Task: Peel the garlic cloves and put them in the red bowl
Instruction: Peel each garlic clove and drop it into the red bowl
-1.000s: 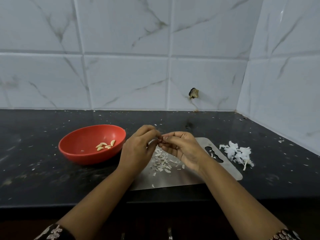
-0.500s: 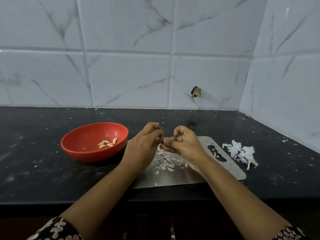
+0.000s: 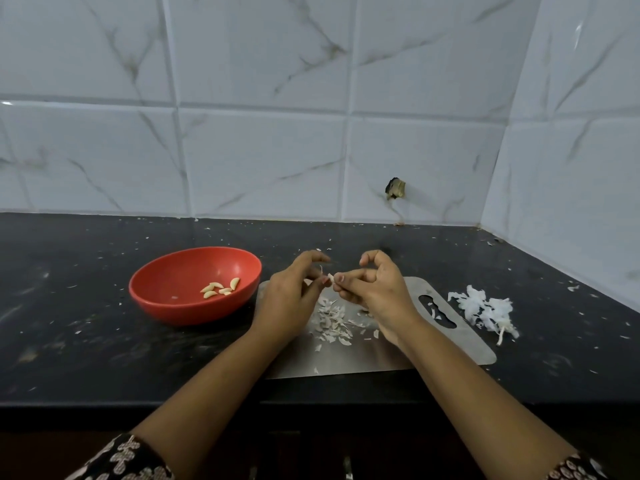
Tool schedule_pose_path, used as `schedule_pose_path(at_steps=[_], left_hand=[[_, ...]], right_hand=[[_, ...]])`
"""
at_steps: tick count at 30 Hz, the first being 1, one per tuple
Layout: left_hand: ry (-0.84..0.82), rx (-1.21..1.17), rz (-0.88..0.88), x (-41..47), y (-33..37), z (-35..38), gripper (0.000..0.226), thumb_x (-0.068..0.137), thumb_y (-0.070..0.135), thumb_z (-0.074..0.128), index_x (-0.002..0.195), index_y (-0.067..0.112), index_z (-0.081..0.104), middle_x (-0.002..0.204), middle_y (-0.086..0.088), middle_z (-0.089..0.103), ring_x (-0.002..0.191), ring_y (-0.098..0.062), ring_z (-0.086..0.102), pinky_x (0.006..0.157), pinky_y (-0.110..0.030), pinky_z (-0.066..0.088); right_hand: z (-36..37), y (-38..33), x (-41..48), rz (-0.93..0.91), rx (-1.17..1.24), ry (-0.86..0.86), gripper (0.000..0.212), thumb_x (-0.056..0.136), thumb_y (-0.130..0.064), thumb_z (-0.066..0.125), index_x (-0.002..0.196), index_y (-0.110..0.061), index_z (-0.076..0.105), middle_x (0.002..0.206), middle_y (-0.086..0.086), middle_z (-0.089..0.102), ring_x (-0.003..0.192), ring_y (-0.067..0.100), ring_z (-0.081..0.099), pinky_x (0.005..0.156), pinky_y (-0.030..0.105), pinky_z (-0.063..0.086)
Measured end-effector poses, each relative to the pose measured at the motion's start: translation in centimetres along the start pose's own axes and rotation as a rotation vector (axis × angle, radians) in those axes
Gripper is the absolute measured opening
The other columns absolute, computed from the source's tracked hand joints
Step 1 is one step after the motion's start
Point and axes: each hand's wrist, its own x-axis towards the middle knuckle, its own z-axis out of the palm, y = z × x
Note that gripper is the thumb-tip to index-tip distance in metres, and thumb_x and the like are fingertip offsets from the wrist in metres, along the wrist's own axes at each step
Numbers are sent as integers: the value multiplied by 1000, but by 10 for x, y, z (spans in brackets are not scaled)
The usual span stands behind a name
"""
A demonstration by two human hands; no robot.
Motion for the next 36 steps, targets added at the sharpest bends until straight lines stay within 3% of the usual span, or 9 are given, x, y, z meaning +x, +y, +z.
schedule_pose_path(at_steps=[6,8,12,18,21,25,29,34,36], left_hand=[[35,-119,-79,1,4,-2,14,87,12,68,97,21,74,79,9,72,54,-3,61,58,-22,52],[46,-80,-73,0,3,-3,11,87,14,69,95,21,73,78,10,71,56,-4,62,60,-26,55],[-36,135,10,-2,2,0,4,94,27,57,91,29,60,79,13,69,70,-5,64,66,-41,55],[-119,393,81,-5,6,2,19,98,45,28,87,34,38,69,7,54,65,-13,54,67,-44,47],[-165,253,61,-4,7,2,22,100,41,31,86,28,42,65,5,51,63,-12,51,62,-42,46],[-233,-208,-80,-3,8,2,22,102,22,39,83,14,47,58,11,42,53,-3,37,55,-25,33],[-219,-466,-188,-1,11,3,27,102,14,38,78,12,47,57,6,37,49,-5,34,48,-19,30],[-114,-425,-196,-2,19,1,27,101,10,41,83,-7,50,60,1,40,49,-3,37,48,-18,33],[-77,-280,-136,-3,18,0,27,101,13,43,81,-2,53,60,4,44,51,-1,40,53,-20,36]], right_hand=[[0,5,3,-39,12,-54,29,88,5,63,97,-12,41,82,19,72,74,20,71,68,24,58],[-1,8,4,-92,-48,-57,32,88,5,63,96,-14,38,80,15,72,72,18,71,67,23,57],[-2,13,5,-238,-310,-7,41,88,1,65,91,-22,32,79,9,73,72,14,68,72,24,55],[4,19,4,-433,-541,41,46,87,7,62,87,-26,30,73,9,57,69,9,57,70,18,47],[5,19,4,-498,-572,46,48,87,8,60,86,-29,29,72,8,55,69,9,56,70,16,45],[6,18,2,-553,-541,45,46,88,7,59,86,-29,30,72,8,53,71,15,55,69,22,47],[4,17,2,-541,-520,32,43,90,3,60,87,-29,32,74,3,57,73,14,59,72,26,50],[2,18,4,-390,-415,-45,25,93,-2,58,92,-22,42,81,-1,61,77,3,63,72,23,53],[1,20,5,-344,-482,-86,11,96,-8,55,96,-18,52,84,0,64,77,5,64,69,22,51]])
